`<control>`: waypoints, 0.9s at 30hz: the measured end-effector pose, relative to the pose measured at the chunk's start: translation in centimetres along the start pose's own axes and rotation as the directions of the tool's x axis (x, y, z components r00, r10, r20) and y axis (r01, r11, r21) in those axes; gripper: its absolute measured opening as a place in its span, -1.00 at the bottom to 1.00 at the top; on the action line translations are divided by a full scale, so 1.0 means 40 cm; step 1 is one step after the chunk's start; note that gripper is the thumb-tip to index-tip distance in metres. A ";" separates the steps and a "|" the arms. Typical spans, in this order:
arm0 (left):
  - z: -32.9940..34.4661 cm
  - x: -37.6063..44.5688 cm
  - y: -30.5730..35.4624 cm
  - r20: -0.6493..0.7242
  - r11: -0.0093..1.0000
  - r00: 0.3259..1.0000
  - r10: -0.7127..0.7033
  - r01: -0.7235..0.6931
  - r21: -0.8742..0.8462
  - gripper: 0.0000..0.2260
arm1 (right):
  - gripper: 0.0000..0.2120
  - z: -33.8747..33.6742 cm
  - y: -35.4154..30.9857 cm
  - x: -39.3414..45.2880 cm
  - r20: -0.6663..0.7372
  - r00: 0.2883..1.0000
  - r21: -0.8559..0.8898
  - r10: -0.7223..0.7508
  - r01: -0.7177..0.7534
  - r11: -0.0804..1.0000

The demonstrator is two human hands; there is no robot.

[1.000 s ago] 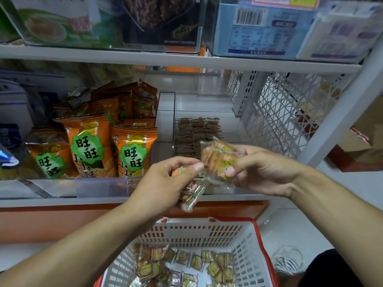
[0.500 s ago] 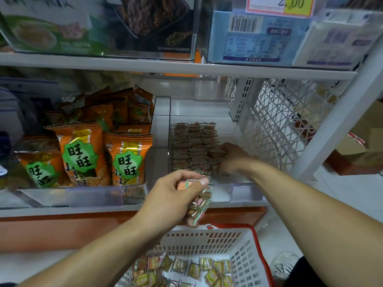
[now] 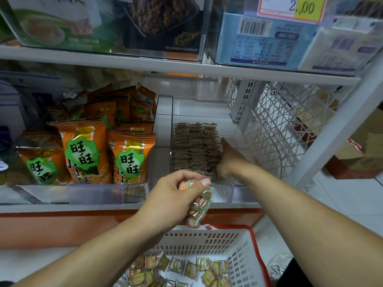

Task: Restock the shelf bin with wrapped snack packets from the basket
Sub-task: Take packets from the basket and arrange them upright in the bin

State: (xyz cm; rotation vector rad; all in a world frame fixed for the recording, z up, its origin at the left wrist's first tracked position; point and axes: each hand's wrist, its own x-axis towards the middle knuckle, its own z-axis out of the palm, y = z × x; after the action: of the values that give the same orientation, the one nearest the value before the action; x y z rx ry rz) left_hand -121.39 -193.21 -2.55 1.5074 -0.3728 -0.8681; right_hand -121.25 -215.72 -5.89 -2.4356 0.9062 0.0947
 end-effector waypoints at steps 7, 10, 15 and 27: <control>-0.006 0.009 -0.002 0.013 0.997 0.999 -0.046 0.047 -0.055 -0.87 | -0.22 0.005 -0.005 -0.006 -0.005 0.997 -0.010 -0.072 0.072 0.997; -0.011 0.014 0.015 0.012 0.963 0.992 -0.128 0.127 -0.240 -0.72 | -0.05 -0.022 -0.021 -0.027 0.053 0.998 -0.127 -0.026 0.033 0.991; -0.032 0.000 0.037 -0.014 0.931 0.997 -0.076 0.066 -0.359 -0.63 | -0.60 -0.108 -0.058 -0.148 -0.293 0.917 0.096 -0.271 0.310 0.946; -0.046 -0.029 0.036 0.007 0.936 0.993 0.118 -0.108 -0.336 -0.56 | -0.71 -0.064 -0.022 -0.318 0.071 0.931 0.754 -0.359 0.186 0.630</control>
State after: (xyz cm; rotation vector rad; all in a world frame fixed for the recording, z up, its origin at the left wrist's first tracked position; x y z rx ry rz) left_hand -120.47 -191.34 -1.00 1.1493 -0.3103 -0.8152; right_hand -130.82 -208.97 -0.21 -1.7051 0.3394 -0.1071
